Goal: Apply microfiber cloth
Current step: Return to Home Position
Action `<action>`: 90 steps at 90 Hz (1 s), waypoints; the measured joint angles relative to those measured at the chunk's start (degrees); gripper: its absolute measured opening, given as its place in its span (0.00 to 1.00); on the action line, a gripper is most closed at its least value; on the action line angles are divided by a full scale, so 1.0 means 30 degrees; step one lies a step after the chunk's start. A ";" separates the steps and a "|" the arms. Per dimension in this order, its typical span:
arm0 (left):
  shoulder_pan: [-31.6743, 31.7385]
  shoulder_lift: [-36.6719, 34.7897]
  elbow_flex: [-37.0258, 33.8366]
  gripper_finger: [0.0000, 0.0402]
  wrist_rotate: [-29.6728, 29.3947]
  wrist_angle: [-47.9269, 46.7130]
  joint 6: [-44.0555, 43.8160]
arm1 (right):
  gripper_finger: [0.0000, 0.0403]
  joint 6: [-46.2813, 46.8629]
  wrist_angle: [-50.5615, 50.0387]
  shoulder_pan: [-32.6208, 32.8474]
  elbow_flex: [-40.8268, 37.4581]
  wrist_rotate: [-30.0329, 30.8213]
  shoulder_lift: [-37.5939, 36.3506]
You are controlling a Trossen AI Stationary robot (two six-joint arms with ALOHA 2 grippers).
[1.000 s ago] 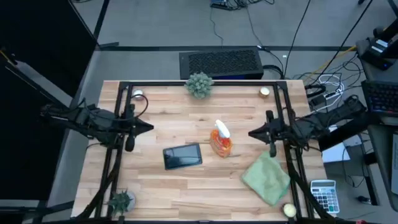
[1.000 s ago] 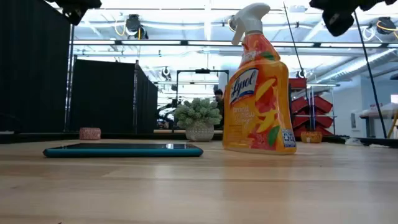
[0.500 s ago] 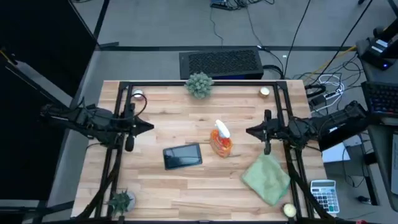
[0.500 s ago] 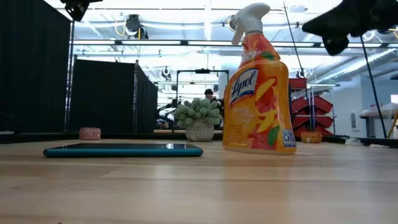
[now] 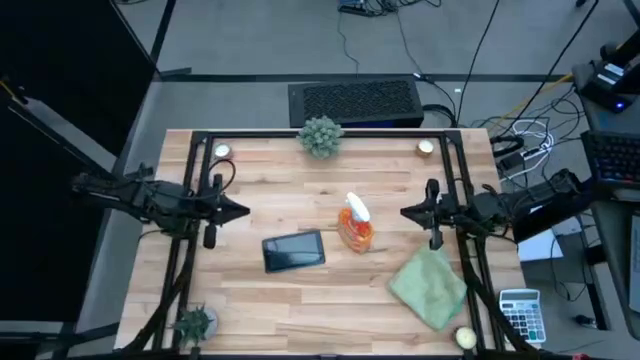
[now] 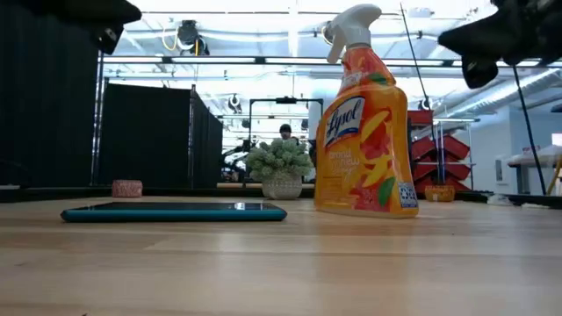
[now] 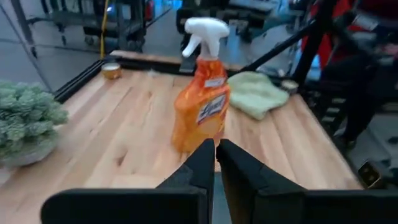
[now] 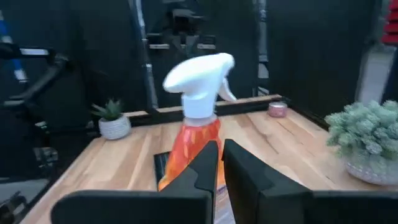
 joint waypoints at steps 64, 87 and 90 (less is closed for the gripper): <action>0.1242 -0.5425 -0.6361 0.03 -0.0008 0.5216 0.0129 | 0.03 -0.2187 -0.1286 -0.0131 -0.2674 -0.0747 -0.5095; 0.2746 -0.6300 -0.8577 0.03 -0.0747 0.5531 -0.0804 | 0.03 -0.2388 -0.1494 -0.0184 -0.2654 -0.0599 -0.5093; 0.2982 -0.6263 -0.8583 0.03 -0.0813 0.5488 -0.0510 | 0.03 -0.2432 -0.1592 -0.0286 -0.2638 -0.0552 -0.5088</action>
